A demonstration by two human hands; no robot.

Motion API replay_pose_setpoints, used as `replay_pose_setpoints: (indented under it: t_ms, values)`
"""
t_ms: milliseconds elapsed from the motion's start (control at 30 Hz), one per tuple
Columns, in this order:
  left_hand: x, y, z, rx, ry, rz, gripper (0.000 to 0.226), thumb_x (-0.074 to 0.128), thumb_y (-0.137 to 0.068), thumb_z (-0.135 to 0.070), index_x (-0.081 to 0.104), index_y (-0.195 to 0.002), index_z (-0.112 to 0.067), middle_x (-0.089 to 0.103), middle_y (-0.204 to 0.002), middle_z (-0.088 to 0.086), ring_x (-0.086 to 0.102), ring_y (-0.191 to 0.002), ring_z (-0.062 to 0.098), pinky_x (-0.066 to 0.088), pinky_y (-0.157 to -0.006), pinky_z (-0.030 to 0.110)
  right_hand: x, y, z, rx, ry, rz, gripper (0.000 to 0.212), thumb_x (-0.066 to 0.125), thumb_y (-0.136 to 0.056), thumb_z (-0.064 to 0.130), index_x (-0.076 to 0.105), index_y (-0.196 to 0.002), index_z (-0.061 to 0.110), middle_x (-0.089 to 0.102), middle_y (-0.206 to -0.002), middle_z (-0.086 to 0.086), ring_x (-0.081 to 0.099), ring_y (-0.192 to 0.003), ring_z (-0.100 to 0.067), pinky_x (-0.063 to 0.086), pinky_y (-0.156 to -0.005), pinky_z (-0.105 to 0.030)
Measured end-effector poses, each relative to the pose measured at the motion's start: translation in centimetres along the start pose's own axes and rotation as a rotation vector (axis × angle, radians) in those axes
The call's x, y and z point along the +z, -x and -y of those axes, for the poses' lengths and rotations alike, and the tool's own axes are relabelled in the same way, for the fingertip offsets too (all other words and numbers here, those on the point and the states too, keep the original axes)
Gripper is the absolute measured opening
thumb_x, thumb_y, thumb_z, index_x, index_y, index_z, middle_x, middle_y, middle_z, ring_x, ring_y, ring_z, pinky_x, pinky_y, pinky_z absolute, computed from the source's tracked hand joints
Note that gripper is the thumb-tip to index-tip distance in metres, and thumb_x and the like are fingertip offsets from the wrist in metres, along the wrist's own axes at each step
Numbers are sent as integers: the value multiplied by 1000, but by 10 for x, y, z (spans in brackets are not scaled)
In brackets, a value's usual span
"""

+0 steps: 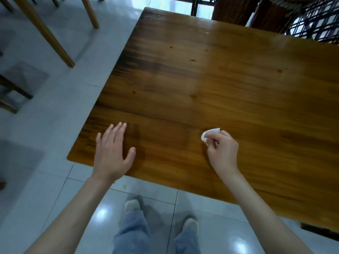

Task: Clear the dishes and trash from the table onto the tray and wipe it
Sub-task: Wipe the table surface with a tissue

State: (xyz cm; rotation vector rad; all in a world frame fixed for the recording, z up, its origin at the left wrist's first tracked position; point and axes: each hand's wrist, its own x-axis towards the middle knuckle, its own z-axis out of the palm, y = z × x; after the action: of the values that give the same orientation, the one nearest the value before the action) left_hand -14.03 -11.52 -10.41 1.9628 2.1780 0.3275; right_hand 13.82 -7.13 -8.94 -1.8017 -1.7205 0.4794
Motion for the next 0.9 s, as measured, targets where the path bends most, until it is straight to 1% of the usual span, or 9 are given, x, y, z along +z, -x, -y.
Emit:
replay_pose_setpoints:
  t_ms: [100, 200, 300, 400, 467, 567, 733, 800, 900]
  values:
    - [-10, -9, 29, 5, 2, 21, 69, 44, -82, -43, 33, -143, -14, 36, -148, 6, 24, -140, 25, 10, -113, 49, 26, 0, 21, 1, 14, 6, 13, 65, -81, -2, 73, -86, 7, 67, -85, -4, 61, -79, -16, 52, -69, -27]
    - [-18, -19, 47, 63, 34, 42, 69, 49, -80, -40, 36, -142, -12, 40, -145, 8, 29, -138, 28, 16, -112, 52, 47, 0, 40, -2, 22, 2, 14, 65, -80, -3, 73, -85, 7, 67, -85, -4, 62, -79, -18, 52, -69, -28]
    - [-24, -33, 58, 113, 64, 60, 67, 50, -80, -38, 39, -140, -11, 42, -144, 9, 32, -136, 29, 20, -111, 55, 63, 0, 58, 47, 42, -19, 14, 66, -80, -2, 73, -87, 8, 67, -87, -4, 61, -83, -17, 47, -71, -22]
    - [-26, -47, 59, 166, 114, 69, 67, 50, -80, -40, 39, -140, -13, 41, -144, 7, 30, -137, 27, 19, -112, 53, 72, -1, 71, 100, 73, -68, 14, 66, -81, 0, 73, -88, 10, 67, -89, -1, 56, -84, -9, 40, -73, -16]
    - [-25, -56, 51, 221, 143, 75, 65, 51, -80, -40, 40, -139, -14, 42, -144, 5, 30, -137, 25, 16, -113, 49, 75, -2, 77, 133, 75, -106, 15, 65, -81, -1, 73, -88, 10, 66, -88, 0, 54, -81, -6, 39, -72, -15]
    - [-18, -72, 25, 322, 156, 104, 65, 50, -81, -43, 41, -140, -17, 41, -145, 3, 29, -138, 23, 12, -112, 44, 74, -9, 78, 173, 86, -151, 15, 64, -82, -1, 73, -89, 9, 66, -86, -1, 59, -81, -12, 40, -70, -17]
    - [3, -115, -20, 404, 139, 159, 70, 41, -85, -51, 26, -146, -21, 24, -154, -1, 12, -143, 18, 5, -114, 40, 56, -46, 53, 245, 137, -183, 17, 59, -85, 0, 72, -93, 6, 67, -90, -6, 61, -89, -23, 48, -78, -30]
    - [9, -131, -31, 419, 146, 152, 69, 44, -87, -50, 25, -147, -21, 23, -154, -1, 10, -144, 18, 3, -114, 39, 49, -63, 42, 264, 153, -191, 17, 59, -85, 0, 72, -93, 7, 67, -91, -7, 60, -90, -23, 44, -79, -27]
    - [14, -155, -43, 413, 140, 118, 69, 47, -85, -49, 29, -145, -20, 27, -152, 0, 15, -143, 19, 5, -114, 40, 45, -87, 29, 257, 173, -187, 16, 60, -85, 0, 72, -92, 7, 67, -90, -7, 60, -89, -23, 37, -76, -23]
